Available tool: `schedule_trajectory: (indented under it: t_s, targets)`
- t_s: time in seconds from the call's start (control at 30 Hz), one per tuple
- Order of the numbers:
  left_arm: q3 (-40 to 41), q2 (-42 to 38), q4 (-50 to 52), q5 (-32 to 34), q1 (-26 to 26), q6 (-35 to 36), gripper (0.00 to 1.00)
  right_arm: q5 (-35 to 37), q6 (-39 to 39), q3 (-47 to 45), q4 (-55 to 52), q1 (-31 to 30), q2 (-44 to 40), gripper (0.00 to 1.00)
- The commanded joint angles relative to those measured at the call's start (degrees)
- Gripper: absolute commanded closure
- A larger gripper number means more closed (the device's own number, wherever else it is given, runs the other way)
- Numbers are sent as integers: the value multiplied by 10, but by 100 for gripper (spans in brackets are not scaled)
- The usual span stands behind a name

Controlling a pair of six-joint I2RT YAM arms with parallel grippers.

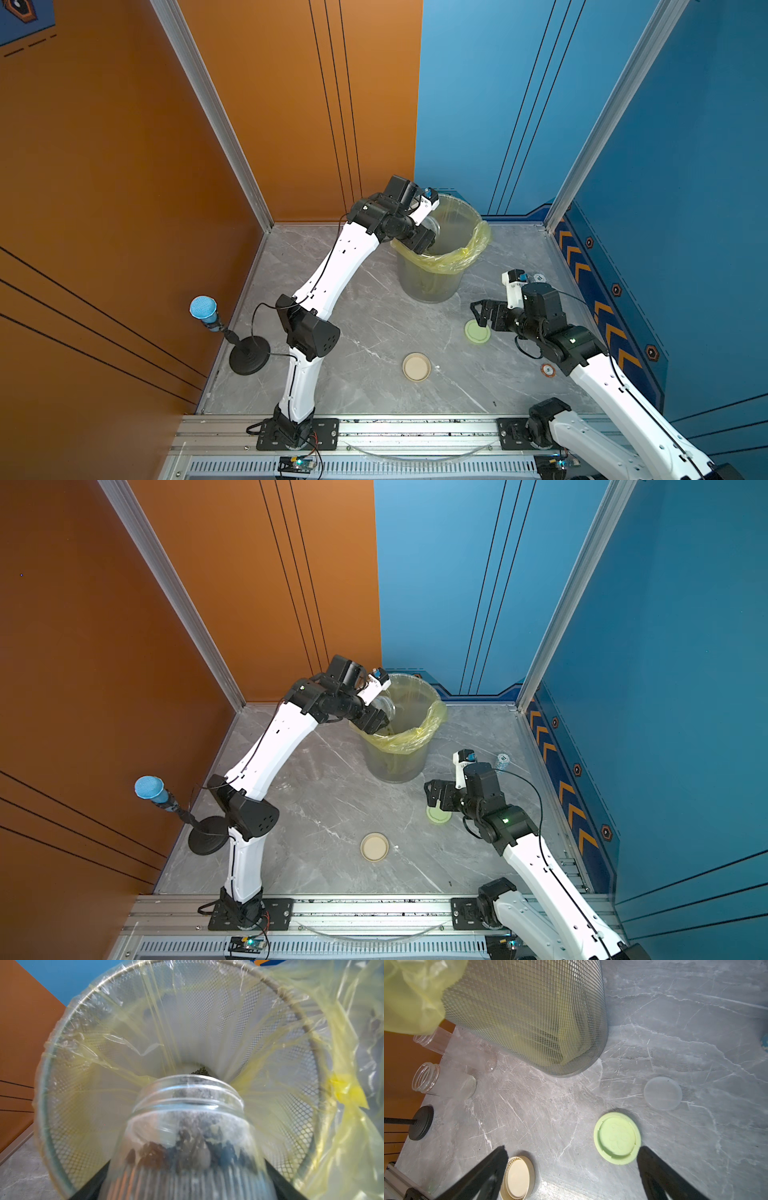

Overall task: Empty moldy tea leaves from jars
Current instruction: Pour the moldy tea leaves from the jar into the trash bin.

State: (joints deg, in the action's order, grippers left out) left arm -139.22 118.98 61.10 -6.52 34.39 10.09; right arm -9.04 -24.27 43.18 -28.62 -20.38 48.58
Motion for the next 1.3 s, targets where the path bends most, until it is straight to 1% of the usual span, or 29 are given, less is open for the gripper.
schedule_trajectory:
  t_s: [0.0,0.1,0.2,0.4,0.53,0.63,0.73,0.8,0.87,0.93,0.97,1.03,1.1,1.2,1.27]
  targets:
    - [-23,-1,-2,27,7,0,57,-6,1,-7,3,-5,-10,0]
    - [-32,-3,-2,39,12,6,57,-3,2,-7,1,-4,-17,0]
    - [-41,-7,-2,37,13,7,57,-4,3,-3,-2,-5,-16,0]
    - [-27,5,1,42,11,12,58,-6,-1,1,2,-8,-23,0]
    - [-50,-7,-2,33,9,12,58,4,11,-1,19,-19,-47,0]
    - [-53,-22,-13,-3,-5,-6,58,26,34,3,40,-35,-69,0]
    - [-54,-37,-26,-46,-19,-23,58,70,52,11,73,-55,-95,0]
    - [-53,-50,-39,-74,-27,-31,58,86,72,18,110,-64,-110,0]
    - [-53,-61,-54,-100,-36,-40,59,95,76,26,152,-68,-116,0]
    - [-49,-74,-68,-122,-44,-45,59,81,65,55,173,-62,-97,0]
    - [-47,-81,-73,-130,-49,-45,59,62,50,82,175,-55,-76,0]
    - [-41,-92,-84,-141,-55,-45,59,23,19,145,162,-44,-17,0]
    - [-25,-106,-100,-149,-58,-34,59,-18,-7,231,122,-37,57,0]
    - [38,-139,-152,-148,-57,-7,60,-38,-20,319,104,-35,135,0]
    - [103,-167,-220,-149,-59,5,60,-57,-30,358,107,-26,170,0]
